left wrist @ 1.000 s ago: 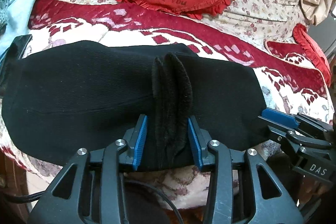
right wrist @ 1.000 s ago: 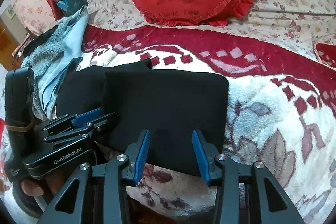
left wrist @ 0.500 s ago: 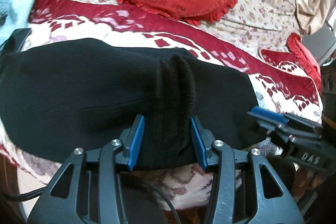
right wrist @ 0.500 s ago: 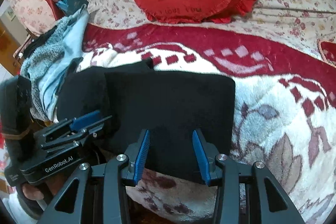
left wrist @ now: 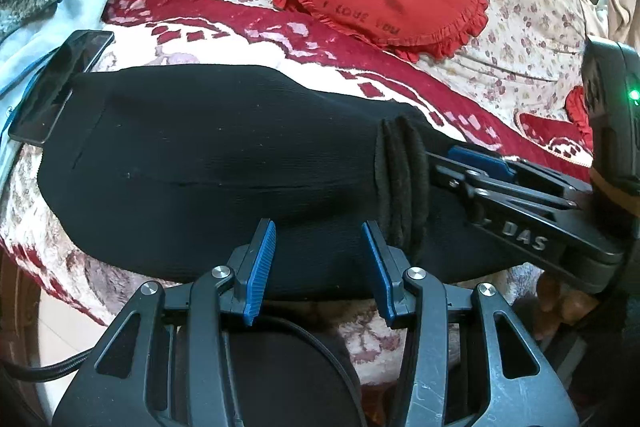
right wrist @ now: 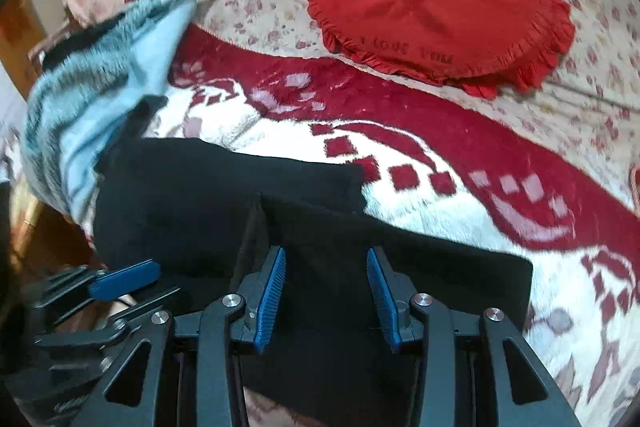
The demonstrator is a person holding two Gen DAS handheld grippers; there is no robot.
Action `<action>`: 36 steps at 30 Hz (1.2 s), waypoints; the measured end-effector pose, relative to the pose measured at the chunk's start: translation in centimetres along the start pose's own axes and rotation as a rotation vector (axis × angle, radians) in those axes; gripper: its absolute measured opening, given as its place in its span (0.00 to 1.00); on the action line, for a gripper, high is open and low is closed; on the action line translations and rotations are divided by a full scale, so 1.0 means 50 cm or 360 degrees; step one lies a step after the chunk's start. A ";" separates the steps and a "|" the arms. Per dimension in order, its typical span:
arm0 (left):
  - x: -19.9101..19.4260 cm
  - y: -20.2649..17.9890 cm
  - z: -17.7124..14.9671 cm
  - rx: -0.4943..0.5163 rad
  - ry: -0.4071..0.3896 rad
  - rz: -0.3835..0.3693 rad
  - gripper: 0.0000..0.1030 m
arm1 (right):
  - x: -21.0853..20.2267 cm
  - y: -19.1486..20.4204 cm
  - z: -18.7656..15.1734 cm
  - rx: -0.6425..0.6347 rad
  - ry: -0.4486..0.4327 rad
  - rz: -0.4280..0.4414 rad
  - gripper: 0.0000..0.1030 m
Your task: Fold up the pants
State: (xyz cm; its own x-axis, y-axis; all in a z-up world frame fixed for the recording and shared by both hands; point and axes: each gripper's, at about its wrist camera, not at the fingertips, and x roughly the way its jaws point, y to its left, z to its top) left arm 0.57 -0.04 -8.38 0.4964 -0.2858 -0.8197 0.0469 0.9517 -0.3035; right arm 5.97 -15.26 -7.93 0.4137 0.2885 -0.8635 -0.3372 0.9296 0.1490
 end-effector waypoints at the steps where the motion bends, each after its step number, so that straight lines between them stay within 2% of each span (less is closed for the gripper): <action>1: 0.003 0.000 0.000 0.0001 0.0002 0.0002 0.42 | 0.003 0.003 0.003 -0.0018 -0.0002 -0.0020 0.40; 7: 0.009 -0.002 -0.002 0.0008 0.0001 0.0012 0.42 | 0.018 0.005 0.020 -0.0046 0.0002 -0.0051 0.42; 18: -0.011 -0.002 -0.006 -0.0027 0.0001 0.0000 0.42 | -0.036 0.006 -0.001 0.0018 -0.0022 0.0044 0.42; 24: -0.035 0.006 -0.013 -0.0043 -0.0013 0.0009 0.42 | -0.012 0.024 -0.021 -0.0003 0.0053 0.0085 0.42; 27: -0.047 0.018 -0.017 -0.0067 -0.0017 0.0010 0.42 | 0.000 0.036 -0.021 -0.0037 0.0066 0.0049 0.42; 30: -0.065 0.039 -0.022 -0.0111 -0.0027 -0.0001 0.42 | -0.012 0.041 -0.008 -0.0024 0.0059 0.0107 0.42; 31: -0.071 0.047 -0.024 -0.0128 -0.0032 -0.0012 0.43 | -0.019 0.047 -0.001 -0.0028 0.0042 0.0133 0.42; 34: -0.094 0.094 -0.037 -0.0233 -0.0067 -0.0059 0.61 | -0.030 0.073 0.019 -0.0074 -0.0006 0.0207 0.42; 36: -0.103 0.127 -0.044 -0.0307 -0.0079 -0.0064 0.62 | -0.023 0.094 0.031 -0.0101 0.0001 0.0267 0.42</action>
State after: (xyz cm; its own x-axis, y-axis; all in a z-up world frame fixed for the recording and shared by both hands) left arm -3.58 7.24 -7.14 0.5398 -0.3126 -0.7816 -0.0973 0.8991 -0.4268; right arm 5.22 -10.90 -5.49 0.3470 0.4379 -0.8293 -0.4542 0.8521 0.2600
